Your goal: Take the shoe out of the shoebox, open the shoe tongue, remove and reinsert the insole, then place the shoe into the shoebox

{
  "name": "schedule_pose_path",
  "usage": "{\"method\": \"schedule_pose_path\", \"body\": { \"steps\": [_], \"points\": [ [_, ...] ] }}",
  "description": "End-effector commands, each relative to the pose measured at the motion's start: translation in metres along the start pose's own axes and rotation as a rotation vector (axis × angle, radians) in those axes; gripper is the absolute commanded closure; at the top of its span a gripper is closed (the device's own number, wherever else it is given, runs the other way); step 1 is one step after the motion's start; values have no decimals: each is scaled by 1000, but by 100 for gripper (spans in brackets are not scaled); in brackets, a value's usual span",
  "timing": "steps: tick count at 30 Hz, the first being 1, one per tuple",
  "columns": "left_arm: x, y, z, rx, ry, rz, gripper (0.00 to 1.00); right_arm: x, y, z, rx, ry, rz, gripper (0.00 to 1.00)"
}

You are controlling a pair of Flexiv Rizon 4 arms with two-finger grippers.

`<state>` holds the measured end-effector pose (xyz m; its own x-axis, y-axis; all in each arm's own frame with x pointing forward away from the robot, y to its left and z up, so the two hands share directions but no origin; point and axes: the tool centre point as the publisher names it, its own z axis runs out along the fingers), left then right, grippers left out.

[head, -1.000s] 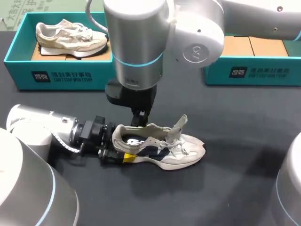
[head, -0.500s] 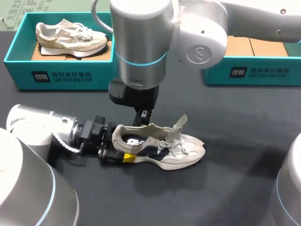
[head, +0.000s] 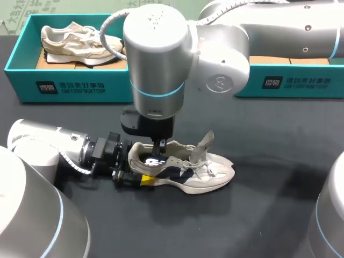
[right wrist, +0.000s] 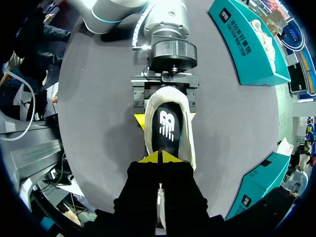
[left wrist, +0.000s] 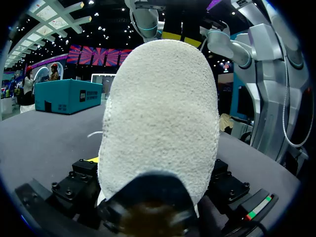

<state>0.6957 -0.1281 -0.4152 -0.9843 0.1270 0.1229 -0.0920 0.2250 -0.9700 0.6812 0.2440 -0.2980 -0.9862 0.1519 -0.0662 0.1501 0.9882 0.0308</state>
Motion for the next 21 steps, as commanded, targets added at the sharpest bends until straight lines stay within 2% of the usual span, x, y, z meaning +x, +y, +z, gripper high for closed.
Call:
{"method": "schedule_pose_path", "body": {
  "steps": [1, 9, 14, 21],
  "points": [
    [-1, 0, 0, -1, 0, -1, 100, 0, 0, 2, -1, 2, 0, 100],
    [-1, 0, 0, -1, 0, -1, 100, 0, 0, 2, -1, 2, 0, 100],
    [-1, 0, 0, -1, 0, -1, 100, 2, 11, 22, -3, -1, -19, 100],
    [-1, 0, 0, -1, 0, -1, 100, -3, 13, 41, -28, 9, -27, 100]
  ]
}}
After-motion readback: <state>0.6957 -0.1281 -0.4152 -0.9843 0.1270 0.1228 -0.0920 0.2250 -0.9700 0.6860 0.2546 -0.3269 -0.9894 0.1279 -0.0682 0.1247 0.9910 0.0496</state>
